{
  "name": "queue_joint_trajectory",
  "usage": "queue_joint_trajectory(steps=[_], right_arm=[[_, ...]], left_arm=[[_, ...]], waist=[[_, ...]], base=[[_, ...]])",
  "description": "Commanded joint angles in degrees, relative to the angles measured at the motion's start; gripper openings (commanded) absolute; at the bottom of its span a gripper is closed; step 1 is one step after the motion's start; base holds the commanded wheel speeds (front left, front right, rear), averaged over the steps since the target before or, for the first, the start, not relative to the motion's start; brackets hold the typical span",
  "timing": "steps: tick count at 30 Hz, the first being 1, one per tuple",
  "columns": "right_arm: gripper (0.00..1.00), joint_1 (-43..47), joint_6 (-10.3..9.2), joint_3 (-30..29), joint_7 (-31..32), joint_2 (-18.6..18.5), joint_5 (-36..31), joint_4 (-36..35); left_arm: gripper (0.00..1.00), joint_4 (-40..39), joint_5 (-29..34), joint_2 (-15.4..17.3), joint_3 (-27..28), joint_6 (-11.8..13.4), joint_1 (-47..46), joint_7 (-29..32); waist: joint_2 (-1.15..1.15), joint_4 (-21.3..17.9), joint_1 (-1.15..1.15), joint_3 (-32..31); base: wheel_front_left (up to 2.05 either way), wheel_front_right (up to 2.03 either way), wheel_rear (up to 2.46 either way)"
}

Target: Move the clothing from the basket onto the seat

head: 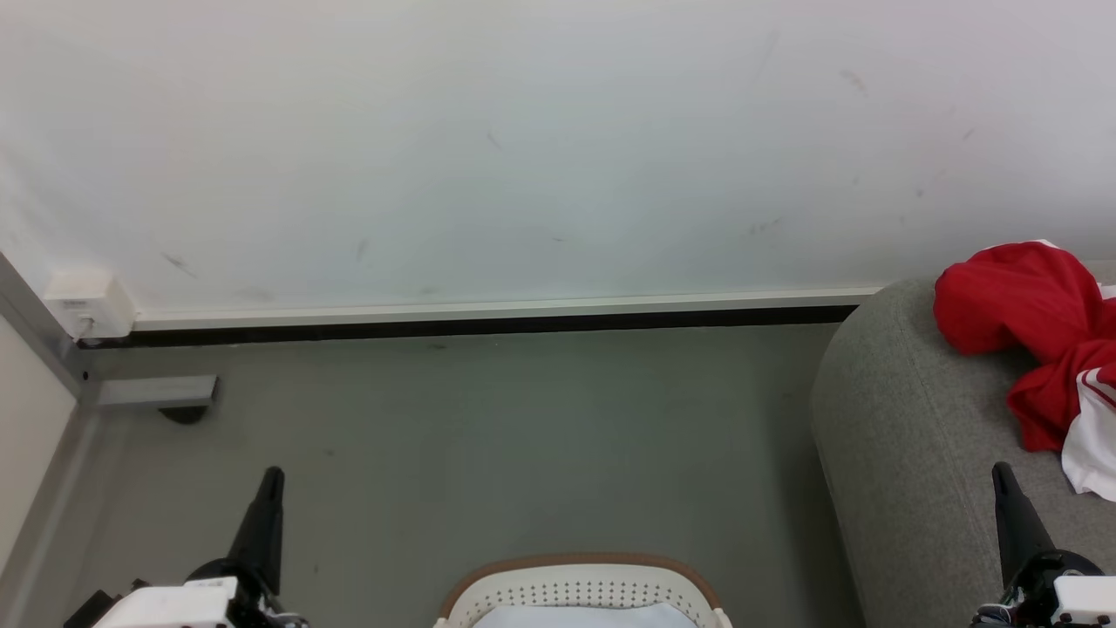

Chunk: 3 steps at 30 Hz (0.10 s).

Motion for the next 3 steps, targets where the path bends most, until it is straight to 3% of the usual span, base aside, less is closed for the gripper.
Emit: queue_joint_trajectory(steps=[1,3], right_arm=[[0.00,-0.77,-0.12,-0.27,0.13,0.10,-0.48,0.17],[0.00,-0.77,-0.12,-0.27,0.14,0.11,-0.47,0.17]], left_arm=[[0.00,0.00,-0.80,0.10,0.10,-0.38,-0.55,0.19],[0.00,0.00,-0.80,0.10,0.10,-0.38,-0.55,0.19]], waist=[[0.00,0.00,0.00,0.00],[0.00,0.00,0.00,0.00]], base=[[0.00,0.00,0.00],[0.00,0.00,0.00]])
